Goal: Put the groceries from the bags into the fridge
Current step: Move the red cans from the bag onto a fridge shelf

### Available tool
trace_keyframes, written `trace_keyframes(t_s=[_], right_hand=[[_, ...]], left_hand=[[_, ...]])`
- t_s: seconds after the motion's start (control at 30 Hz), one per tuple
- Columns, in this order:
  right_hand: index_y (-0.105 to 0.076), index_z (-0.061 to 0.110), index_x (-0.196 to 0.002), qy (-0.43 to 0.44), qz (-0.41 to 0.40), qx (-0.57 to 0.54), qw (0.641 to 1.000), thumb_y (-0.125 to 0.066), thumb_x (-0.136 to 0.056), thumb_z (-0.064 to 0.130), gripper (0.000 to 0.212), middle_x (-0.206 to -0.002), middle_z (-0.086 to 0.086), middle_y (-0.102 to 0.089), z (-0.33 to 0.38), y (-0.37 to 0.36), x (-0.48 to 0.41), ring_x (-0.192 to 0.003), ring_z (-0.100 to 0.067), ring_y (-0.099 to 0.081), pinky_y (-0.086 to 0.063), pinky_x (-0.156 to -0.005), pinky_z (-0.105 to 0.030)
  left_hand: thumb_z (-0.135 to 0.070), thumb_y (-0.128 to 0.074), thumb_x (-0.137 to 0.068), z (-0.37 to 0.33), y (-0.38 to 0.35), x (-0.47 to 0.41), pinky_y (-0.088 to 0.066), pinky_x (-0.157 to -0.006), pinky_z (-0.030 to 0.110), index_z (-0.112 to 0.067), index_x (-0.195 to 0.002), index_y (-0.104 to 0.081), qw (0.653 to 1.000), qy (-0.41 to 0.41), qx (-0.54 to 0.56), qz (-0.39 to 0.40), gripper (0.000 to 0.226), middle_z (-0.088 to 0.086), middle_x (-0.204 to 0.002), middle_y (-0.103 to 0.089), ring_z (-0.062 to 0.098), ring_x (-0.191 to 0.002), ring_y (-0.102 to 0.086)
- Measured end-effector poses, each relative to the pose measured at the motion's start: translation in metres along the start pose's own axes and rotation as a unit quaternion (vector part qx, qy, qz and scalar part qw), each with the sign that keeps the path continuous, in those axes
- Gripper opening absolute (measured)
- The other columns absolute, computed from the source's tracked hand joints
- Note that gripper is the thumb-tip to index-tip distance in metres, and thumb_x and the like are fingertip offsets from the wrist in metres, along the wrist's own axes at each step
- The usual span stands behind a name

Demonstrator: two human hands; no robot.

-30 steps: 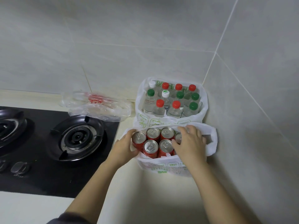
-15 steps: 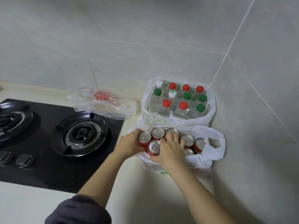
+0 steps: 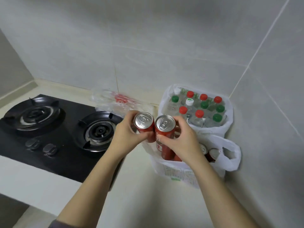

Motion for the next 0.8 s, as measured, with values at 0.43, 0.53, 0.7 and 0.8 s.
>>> trace_keyframes(t_s=[0.43, 0.53, 0.7, 0.8], right_hand=[[-0.055, 0.037, -0.103, 0.023, 0.166, -0.078, 0.983, -0.087, -0.064, 0.025, 0.052, -0.099, 0.026, -0.065, -0.004, -0.129, 0.036, -0.096, 0.001, -0.063, -0.057, -0.079, -0.03], [-0.055, 0.036, -0.102, -0.004, 0.178, -0.053, 0.983, -0.088, -0.064, 0.03, 0.051, -0.098, 0.024, -0.066, -0.032, -0.153, 0.055, -0.095, 0.002, -0.063, -0.058, -0.078, -0.033], [-0.057, 0.027, -0.103, -0.03, 0.179, -0.043, 0.982, -0.087, -0.067, 0.018, 0.048, -0.092, 0.021, -0.068, -0.061, -0.166, 0.071, -0.085, 0.005, -0.064, -0.055, -0.071, -0.023], [-0.057, 0.026, -0.104, -0.039, 0.17, -0.049, 0.983, -0.087, -0.067, 0.015, 0.049, -0.092, 0.019, -0.068, -0.071, -0.169, 0.073, -0.085, 0.005, -0.065, -0.052, -0.07, -0.016]], left_hand=[[-0.013, -0.086, -0.066, 0.069, 0.107, 0.128, -0.053, -0.076, 0.023, -0.032, -0.108, -0.053, 0.971, 0.125, -0.06, -0.194, 0.056, -0.023, -0.098, -0.065, 0.0, -0.091, -0.064], [-0.014, -0.086, -0.065, 0.108, 0.102, 0.16, -0.052, -0.076, 0.023, -0.032, -0.106, -0.053, 0.954, 0.188, -0.06, -0.226, 0.055, -0.023, -0.096, -0.064, 0.0, -0.093, -0.062], [-0.017, -0.085, -0.066, 0.145, 0.089, 0.186, -0.055, -0.08, 0.028, -0.038, -0.104, -0.052, 0.939, 0.237, -0.044, -0.247, 0.054, -0.023, -0.098, -0.064, 0.002, -0.094, -0.063], [-0.02, -0.084, -0.065, 0.153, 0.086, 0.189, -0.055, -0.082, 0.03, -0.042, -0.103, -0.051, 0.937, 0.24, -0.035, -0.251, 0.055, -0.023, -0.099, -0.064, 0.004, -0.095, -0.064]])
Point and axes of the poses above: each hand's wrist, its own x-axis away from the middle knuckle, its own y-axis out of the back of the hand, z = x × y, the point moved 4 cm from there along -x, towards the middle knuckle
